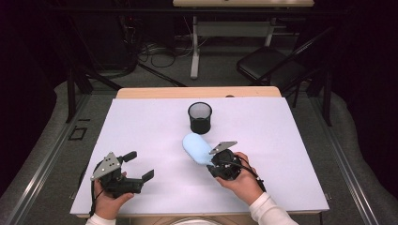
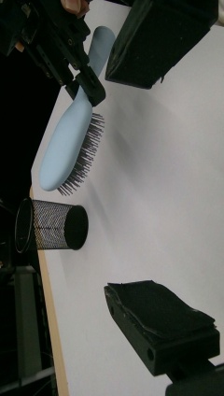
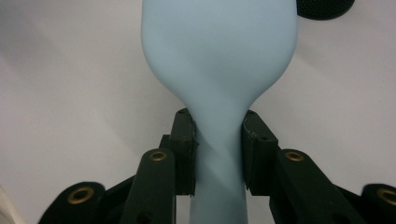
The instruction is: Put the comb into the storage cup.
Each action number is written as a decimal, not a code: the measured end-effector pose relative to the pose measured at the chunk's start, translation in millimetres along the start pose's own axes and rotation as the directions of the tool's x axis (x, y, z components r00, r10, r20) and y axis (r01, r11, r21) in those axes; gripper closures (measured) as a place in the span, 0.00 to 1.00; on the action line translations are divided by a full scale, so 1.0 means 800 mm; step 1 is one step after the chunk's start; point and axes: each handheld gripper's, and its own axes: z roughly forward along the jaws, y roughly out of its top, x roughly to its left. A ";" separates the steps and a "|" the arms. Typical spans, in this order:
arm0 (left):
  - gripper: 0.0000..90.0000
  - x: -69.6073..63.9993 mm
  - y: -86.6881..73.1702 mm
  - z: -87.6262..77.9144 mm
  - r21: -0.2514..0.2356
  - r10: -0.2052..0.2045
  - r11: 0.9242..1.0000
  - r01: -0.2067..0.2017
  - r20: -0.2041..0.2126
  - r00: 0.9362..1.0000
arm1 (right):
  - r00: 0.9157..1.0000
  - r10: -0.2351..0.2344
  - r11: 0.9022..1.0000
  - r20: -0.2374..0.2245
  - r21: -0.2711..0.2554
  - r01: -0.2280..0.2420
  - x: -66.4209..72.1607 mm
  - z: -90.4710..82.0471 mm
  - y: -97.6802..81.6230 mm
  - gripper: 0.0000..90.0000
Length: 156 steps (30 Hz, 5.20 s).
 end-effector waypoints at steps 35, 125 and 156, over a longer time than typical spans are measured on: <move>0.04 -0.003 0.008 0.008 0.019 -0.006 1.000 0.006 -0.006 1.000 | 0.999 -0.039 0.994 -0.018 -0.103 0.037 0.001 -0.009 0.000 0.77; 0.02 -0.025 0.122 0.064 0.148 -0.094 0.986 0.080 0.089 0.992 | 0.998 -0.068 0.949 0.001 -0.308 0.065 0.019 -0.048 0.005 0.77; 0.05 -0.022 0.138 0.077 0.137 -0.175 0.978 0.156 0.137 0.975 | 0.998 -0.065 0.929 0.008 -0.365 0.064 0.021 -0.051 0.004 0.77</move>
